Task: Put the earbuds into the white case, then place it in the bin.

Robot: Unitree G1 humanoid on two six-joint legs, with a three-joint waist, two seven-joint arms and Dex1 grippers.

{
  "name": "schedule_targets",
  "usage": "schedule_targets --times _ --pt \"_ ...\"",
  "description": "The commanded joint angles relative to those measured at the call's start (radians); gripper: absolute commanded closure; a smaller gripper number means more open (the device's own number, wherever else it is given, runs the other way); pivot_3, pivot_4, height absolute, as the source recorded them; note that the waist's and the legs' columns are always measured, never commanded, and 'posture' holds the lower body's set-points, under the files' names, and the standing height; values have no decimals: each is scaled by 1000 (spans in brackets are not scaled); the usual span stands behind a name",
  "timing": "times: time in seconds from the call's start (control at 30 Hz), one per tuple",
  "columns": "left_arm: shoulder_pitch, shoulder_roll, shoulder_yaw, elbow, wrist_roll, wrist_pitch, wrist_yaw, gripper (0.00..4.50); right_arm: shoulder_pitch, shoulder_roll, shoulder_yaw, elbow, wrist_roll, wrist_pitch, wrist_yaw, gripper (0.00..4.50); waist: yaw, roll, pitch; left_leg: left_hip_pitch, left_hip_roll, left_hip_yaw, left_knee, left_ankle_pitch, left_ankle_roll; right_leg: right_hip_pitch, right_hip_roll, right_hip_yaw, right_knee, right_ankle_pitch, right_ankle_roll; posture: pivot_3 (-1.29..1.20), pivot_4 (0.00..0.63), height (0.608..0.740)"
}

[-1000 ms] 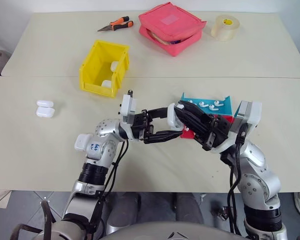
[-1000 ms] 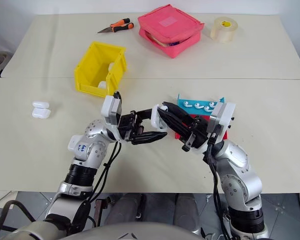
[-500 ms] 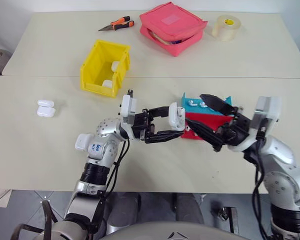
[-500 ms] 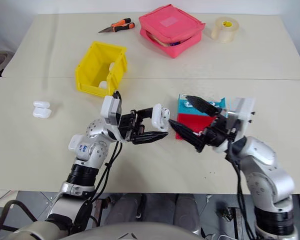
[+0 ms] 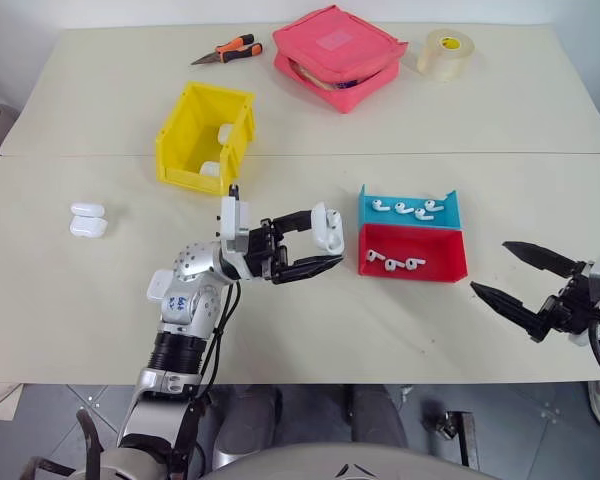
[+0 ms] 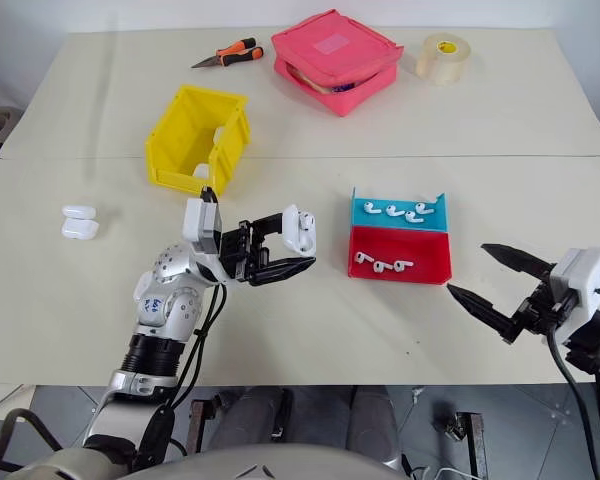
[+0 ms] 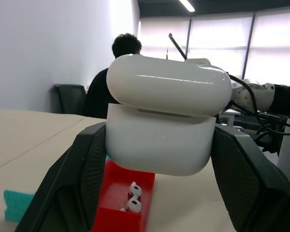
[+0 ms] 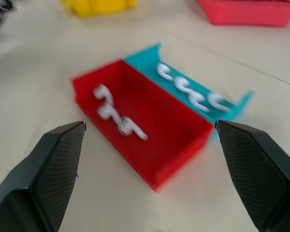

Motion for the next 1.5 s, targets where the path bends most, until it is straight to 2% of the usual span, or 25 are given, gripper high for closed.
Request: schedule_targets --times 0.03,0.1,0.2,0.3,0.43,0.53,0.63,0.83,1.2,1.3,1.43,1.5 --pt "15 18 18 -22 2 -26 7 1639 -73 -36 19 53 -43 -54 28 27 0 0 0 0 0 0 0 0 0 0 0 0 0 0 0 0 150 740" --pt "15 16 19 -21 3 -35 18 1639 -144 -71 48 87 -61 -39 38 27 1 0 0 0 0 0 0 0 0 0 0 0 0 0 0 0 150 740" --pt "15 3 11 -24 6 -43 32 1639 -278 -164 133 104 -49 144 33 27 1 1 0 0 0 0 0 0 0 0 0 1 -1 0 0 0 150 740" --pt "13 -15 0 -25 7 -53 35 1639 -473 -252 297 142 -106 299 52 27 0 1 1 -1 1 -1 0 0 0 -1 0 0 -1 0 0 0 150 740" --pt "4 -36 -8 -16 13 -65 42 1639 -680 -276 455 230 -217 334 75 27 2 1 1 -2 1 -1 0 0 0 -2 0 -1 -2 0 0 0 150 740" --pt "4 -50 -16 -18 14 -74 46 1639 -854 -272 584 326 -323 304 138 27 0 1 1 -4 0 0 0 0 0 -4 -1 0 -2 1 0 0 150 740" --pt "7 -64 -25 -22 17 -81 50 1639 -1016 -216 702 437 -425 276 175 27 -1 1 1 -5 0 0 0 0 0 -5 -1 0 -3 1 0 0 150 740" --pt "12 -83 -33 -28 21 -92 64 1639 -1191 -128 849 689 -623 65 218 27 -5 1 1 -6 0 1 0 0 0 -7 -1 0 -2 1 0 0 150 740" --pt "24 -87 -32 -40 24 -102 87 1639 -1306 -21 910 989 -772 -161 299 27 -18 2 1 -11 0 2 0 1 -1 -14 -1 0 1 1 0 0 150 740" --pt "23 -89 -33 -42 24 -104 92 1639 -1314 -13 915 1016 -792 -190 338 557 -27 2 1 -12 0 1 0 1 -1 -14 -1 0 1 1 0 0 150 740" --pt "20 -92 -34 -42 24 -104 98 1639 -1319 -1 909 1044 -815 -222 332 1842 -28 2 1 -12 0 2 1 1 -2 -14 -1 0 1 1 0 0 150 740" --pt "19 -93 -35 -43 24 -104 100 1639 -1318 4 906 1049 -822 -232 334 1842 -28 2 1 -12 0 1 1 1 -2 -14 -1 0 2 1 0 0 150 740"
